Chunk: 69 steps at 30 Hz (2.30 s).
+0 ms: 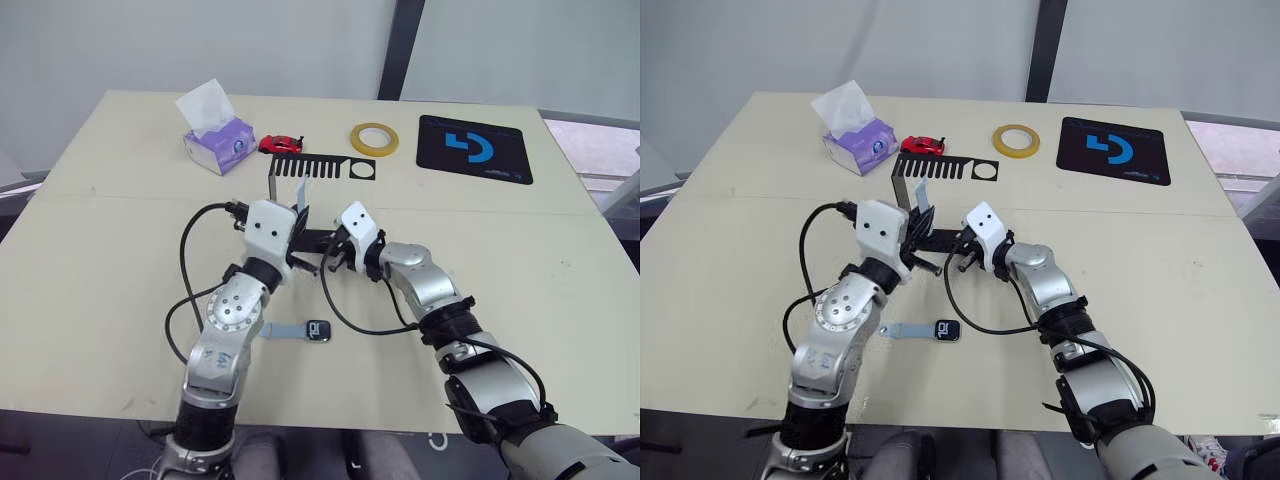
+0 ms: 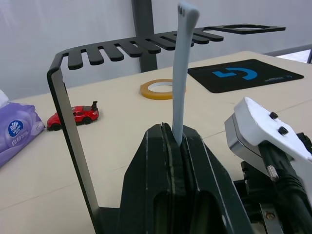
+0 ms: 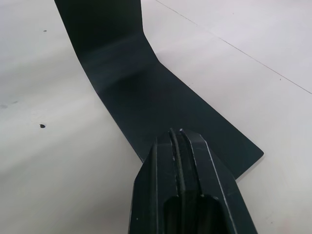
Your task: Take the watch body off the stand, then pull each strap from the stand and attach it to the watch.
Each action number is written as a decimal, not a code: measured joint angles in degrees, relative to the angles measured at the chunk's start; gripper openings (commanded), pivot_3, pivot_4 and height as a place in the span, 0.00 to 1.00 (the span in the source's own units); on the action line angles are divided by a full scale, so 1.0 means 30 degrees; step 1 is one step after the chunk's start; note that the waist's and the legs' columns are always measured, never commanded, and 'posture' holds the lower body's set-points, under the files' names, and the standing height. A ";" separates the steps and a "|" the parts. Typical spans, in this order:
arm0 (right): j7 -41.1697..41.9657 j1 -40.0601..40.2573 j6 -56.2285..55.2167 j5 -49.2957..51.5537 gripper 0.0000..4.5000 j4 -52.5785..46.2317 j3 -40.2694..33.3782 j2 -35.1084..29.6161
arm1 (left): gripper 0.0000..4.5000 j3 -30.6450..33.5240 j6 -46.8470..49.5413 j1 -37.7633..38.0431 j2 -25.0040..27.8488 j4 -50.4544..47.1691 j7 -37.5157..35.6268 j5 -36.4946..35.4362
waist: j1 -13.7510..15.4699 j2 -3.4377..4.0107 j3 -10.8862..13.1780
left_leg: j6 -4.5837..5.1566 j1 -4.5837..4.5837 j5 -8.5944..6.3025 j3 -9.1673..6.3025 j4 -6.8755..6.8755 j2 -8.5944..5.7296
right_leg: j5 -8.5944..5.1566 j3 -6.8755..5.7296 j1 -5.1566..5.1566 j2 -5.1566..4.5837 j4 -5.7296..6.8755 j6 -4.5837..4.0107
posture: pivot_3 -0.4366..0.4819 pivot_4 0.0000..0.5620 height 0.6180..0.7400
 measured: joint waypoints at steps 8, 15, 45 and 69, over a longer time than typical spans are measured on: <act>0.0777 0.1818 -0.1894 0.0225 0.00 -0.1742 -0.0397 -0.0535 | 0.01 0.3363 0.5458 0.0568 0.4441 -0.3321 -0.6385 -0.8494 | 0.0006 0.0036 0.0025 | -0.0019 -0.0071 -0.0010 -0.0057 -0.0009 0.0000 | 0.0000 -0.0052 -0.0020 -0.0011 -0.0051 -0.0002 | 0.48 0.27 0.98; 0.2544 0.5077 -0.0668 0.1643 0.00 -0.8448 -0.0866 -0.3057 | 0.01 0.4457 0.7039 0.0002 0.8098 -0.2489 -1.0389 -1.2627 | 0.0130 0.0069 0.0050 | -0.0031 -0.0115 -0.0022 -0.0094 -0.0093 -0.0001 | -0.0001 -0.0108 -0.0022 -0.0024 -0.0202 -0.0002 | 0.48 0.27 0.98; -0.4840 0.9796 1.1487 2.2929 0.99 -2.3859 -0.6748 -0.6483 | 0.00 -0.0061 0.3318 -0.5906 0.7441 0.3906 -1.7524 -1.3258 | 0.0563 0.0113 0.0080 | 0.0015 -0.0096 0.0012 -0.0098 -0.0192 -0.0007 | -0.0016 -0.0122 -0.0016 -0.0033 -0.0243 -0.0028 | 0.48 0.27 0.98; -0.4828 0.8461 1.1245 2.3393 0.83 -2.3727 -0.5806 -0.7381 | 0.00 -0.0606 0.3009 -0.6328 0.7469 0.4687 -1.7839 -1.2589 | 0.0576 0.0113 0.0080 | 0.0024 -0.0100 0.0017 -0.0100 -0.0164 -0.0005 | -0.0015 -0.0124 -0.0015 -0.0031 -0.0220 -0.0028 | 0.48 0.27 0.98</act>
